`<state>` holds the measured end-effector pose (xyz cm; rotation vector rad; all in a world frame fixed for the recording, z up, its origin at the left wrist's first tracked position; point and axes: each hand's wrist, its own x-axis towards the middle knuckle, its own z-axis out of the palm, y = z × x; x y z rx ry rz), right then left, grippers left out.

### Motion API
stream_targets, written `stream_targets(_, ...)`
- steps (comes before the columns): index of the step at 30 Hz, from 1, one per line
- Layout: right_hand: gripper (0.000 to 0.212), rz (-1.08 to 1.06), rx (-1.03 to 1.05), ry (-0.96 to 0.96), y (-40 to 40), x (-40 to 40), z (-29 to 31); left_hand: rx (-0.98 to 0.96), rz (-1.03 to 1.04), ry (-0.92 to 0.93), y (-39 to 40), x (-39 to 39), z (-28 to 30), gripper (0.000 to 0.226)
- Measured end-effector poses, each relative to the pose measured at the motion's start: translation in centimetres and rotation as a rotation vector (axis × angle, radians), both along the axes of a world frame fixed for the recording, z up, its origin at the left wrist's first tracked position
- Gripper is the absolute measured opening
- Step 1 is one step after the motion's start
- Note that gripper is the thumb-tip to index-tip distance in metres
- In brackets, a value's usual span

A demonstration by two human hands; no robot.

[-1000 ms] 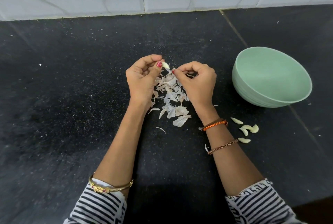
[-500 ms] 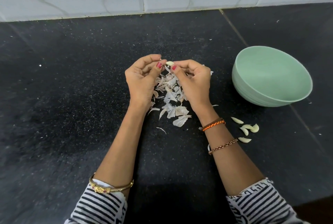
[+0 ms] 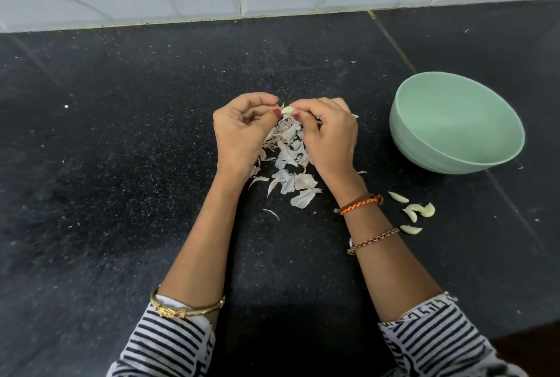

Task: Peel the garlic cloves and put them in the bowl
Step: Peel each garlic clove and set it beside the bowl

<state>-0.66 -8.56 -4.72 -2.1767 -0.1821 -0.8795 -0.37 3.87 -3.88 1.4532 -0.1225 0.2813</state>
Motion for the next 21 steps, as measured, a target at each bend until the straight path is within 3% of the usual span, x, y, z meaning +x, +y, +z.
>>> stream_targets(6,0.019,-0.059,-0.175,-0.196,-0.2,0.0,0.3,0.041,0.005,-0.027,0.0,-0.2,-0.3,0.021)
stream_targets(10,0.012,-0.041,-0.176,-0.135,-0.1,0.0,0.0,0.011,0.020,-0.042,-0.2,-0.2,-0.1,0.019)
stream_targets(12,0.011,0.041,0.007,-0.016,0.0,-0.1,0.2,-0.030,0.026,-0.028,-0.5,-0.2,0.0,0.021)
stream_targets(15,0.017,0.186,0.602,0.179,0.3,-0.6,1.6,-0.060,0.043,-0.012,-0.5,-0.1,0.1,0.025)
stream_targets(16,0.018,0.186,0.715,0.193,0.3,-0.7,2.0,-0.040,0.048,-0.024,-0.3,-0.1,0.1,0.022)
stream_targets(21,0.014,0.145,0.784,0.307,0.1,-0.8,2.3,0.130,0.057,-0.018,-0.3,-0.4,0.2,0.019)
